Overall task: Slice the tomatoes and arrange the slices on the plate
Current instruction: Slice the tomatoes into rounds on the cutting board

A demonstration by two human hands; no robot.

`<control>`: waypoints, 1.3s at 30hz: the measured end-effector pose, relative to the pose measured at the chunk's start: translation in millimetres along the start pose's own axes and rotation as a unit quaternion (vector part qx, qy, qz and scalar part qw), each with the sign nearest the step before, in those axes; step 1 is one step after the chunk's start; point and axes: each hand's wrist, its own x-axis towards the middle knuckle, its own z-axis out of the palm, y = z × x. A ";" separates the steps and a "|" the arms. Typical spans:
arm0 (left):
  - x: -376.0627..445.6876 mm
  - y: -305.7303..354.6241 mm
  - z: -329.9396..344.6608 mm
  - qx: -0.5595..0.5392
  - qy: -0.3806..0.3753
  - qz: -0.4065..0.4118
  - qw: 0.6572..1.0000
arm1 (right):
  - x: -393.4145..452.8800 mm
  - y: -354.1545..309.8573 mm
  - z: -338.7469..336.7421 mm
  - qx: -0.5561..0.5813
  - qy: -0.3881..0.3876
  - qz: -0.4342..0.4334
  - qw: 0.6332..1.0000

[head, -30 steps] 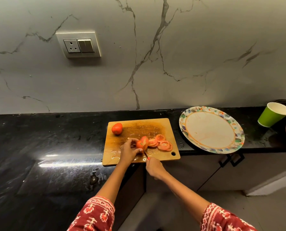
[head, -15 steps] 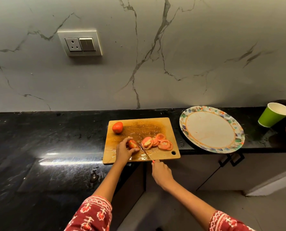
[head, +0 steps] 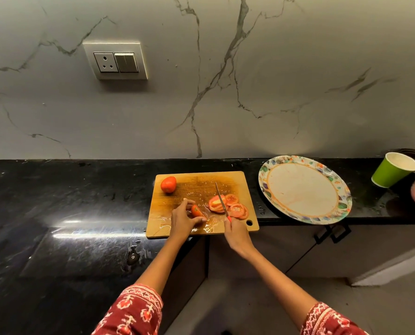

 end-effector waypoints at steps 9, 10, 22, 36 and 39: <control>5.4 -5.2 -22.9 0.166 -0.085 -0.038 0.982 | 11.4 9.9 -5.1 0.036 0.026 0.006 0.999; 7.0 -5.2 -28.8 0.180 -0.104 -0.037 0.977 | 12.2 8.3 -4.1 0.043 0.029 0.001 0.999; 34.1 4.9 -43.5 0.257 -0.263 0.023 0.930 | 23.6 -4.4 -0.6 0.073 0.030 -0.004 0.997; 30.3 13.8 -27.9 0.315 -0.293 0.071 0.900 | 22.1 -3.9 2.3 0.103 0.031 -0.001 0.994; 27.5 15.0 -19.5 0.311 -0.286 0.061 0.904 | 21.6 -1.6 2.7 0.112 0.034 -0.005 0.993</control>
